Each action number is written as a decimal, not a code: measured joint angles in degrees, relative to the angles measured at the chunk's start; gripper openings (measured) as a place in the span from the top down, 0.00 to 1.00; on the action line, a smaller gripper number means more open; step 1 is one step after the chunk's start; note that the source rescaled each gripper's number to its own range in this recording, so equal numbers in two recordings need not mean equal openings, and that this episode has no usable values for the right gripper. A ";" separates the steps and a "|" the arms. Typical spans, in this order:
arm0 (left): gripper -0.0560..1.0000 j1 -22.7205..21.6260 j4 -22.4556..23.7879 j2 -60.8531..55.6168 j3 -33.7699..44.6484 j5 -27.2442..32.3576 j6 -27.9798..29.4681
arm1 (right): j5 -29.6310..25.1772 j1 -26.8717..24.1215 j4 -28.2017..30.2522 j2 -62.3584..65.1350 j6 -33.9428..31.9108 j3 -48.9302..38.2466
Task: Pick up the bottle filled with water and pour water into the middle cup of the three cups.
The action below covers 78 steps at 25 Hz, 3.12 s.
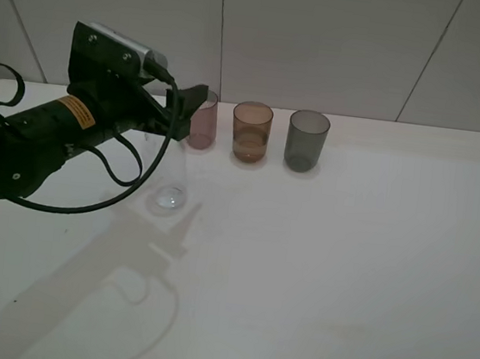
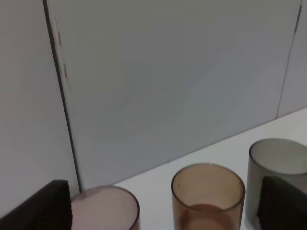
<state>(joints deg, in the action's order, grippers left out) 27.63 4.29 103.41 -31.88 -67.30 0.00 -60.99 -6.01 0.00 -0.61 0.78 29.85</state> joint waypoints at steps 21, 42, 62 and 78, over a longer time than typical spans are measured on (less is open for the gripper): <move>0.00 -5.15 -5.78 -43.14 -0.16 67.67 -4.63 | 0.00 0.00 0.00 0.00 0.00 0.00; 0.00 -14.58 -5.40 -88.75 -0.16 114.44 0.68 | 0.00 0.00 0.00 0.00 0.00 0.00; 0.00 -14.58 -5.40 -101.52 2.69 128.73 1.00 | 0.00 0.00 0.00 0.00 0.00 0.00; 0.00 -14.58 -5.19 -103.75 2.94 128.31 1.02 | 0.00 0.00 0.00 0.00 0.00 0.00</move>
<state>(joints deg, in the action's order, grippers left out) 13.06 -0.90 -0.34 -28.94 61.01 1.02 -60.99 -6.01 0.00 -0.61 0.78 29.85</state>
